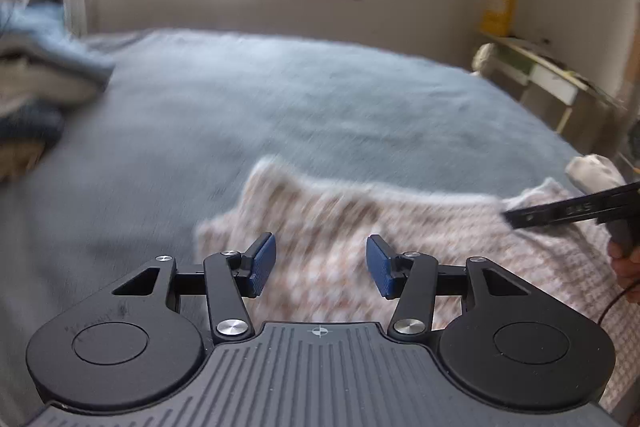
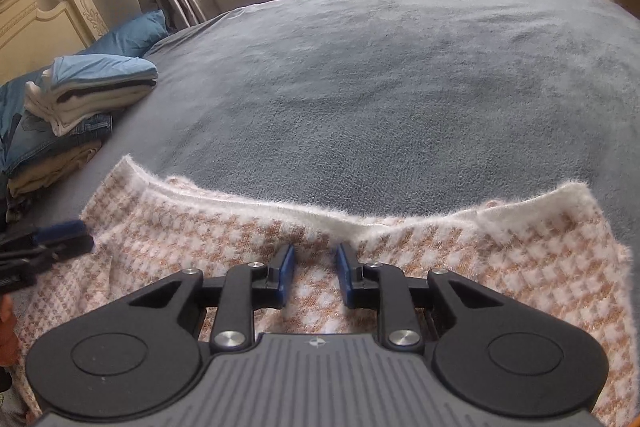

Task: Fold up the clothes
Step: 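Lower the grasped edge onto the cardigan and open both grippers, then lift both open grippers away from the folded cardigan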

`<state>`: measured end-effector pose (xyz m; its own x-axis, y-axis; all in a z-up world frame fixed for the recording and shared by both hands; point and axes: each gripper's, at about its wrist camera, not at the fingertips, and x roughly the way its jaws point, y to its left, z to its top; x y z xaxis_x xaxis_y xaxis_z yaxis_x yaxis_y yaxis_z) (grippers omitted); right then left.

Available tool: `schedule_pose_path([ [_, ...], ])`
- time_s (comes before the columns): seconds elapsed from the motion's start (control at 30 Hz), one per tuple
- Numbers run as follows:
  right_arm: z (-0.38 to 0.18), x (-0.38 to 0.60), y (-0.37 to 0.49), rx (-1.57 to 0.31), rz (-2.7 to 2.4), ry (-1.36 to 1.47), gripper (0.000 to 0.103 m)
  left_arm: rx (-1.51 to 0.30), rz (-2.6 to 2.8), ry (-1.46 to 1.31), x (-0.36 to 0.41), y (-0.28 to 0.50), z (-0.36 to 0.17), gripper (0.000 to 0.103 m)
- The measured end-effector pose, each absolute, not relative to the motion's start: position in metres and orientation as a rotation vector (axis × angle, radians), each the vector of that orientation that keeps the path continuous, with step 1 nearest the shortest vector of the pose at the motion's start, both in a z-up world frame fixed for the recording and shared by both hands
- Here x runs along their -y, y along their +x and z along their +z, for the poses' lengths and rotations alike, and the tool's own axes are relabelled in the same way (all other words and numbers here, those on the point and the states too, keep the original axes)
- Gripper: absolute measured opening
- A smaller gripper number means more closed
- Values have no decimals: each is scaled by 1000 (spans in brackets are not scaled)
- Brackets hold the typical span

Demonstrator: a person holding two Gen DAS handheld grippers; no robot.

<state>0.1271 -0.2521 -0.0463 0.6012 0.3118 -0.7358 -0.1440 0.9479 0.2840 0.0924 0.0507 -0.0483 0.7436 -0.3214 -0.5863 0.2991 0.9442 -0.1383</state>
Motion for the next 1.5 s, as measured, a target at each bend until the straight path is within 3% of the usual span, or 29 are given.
schedule_pose_path([
  [0.1,-46,250,127,-889,259,194,24,-689,-258,21,-46,113,-60,50],
  [0.2,-46,250,126,-885,253,197,24,-774,-131,-72,-57,134,-71,64],
  [0.5,-34,262,120,-877,231,276,25,-629,-238,-47,-19,102,-30,62],
  [0.67,-4,297,92,-802,141,336,26,-730,-401,-82,18,93,-37,62],
  [0.8,7,322,73,-815,-23,204,26,-782,-443,-12,42,91,-54,62],
  [1.1,-56,358,96,-909,-108,217,22,-807,-440,-8,42,92,-67,65],
  [1.3,-24,361,75,-871,-103,202,23,-807,-443,-11,41,92,-69,65],
  [1.5,37,369,-4,-767,-6,147,25,-810,-438,-21,39,92,-70,65],
])
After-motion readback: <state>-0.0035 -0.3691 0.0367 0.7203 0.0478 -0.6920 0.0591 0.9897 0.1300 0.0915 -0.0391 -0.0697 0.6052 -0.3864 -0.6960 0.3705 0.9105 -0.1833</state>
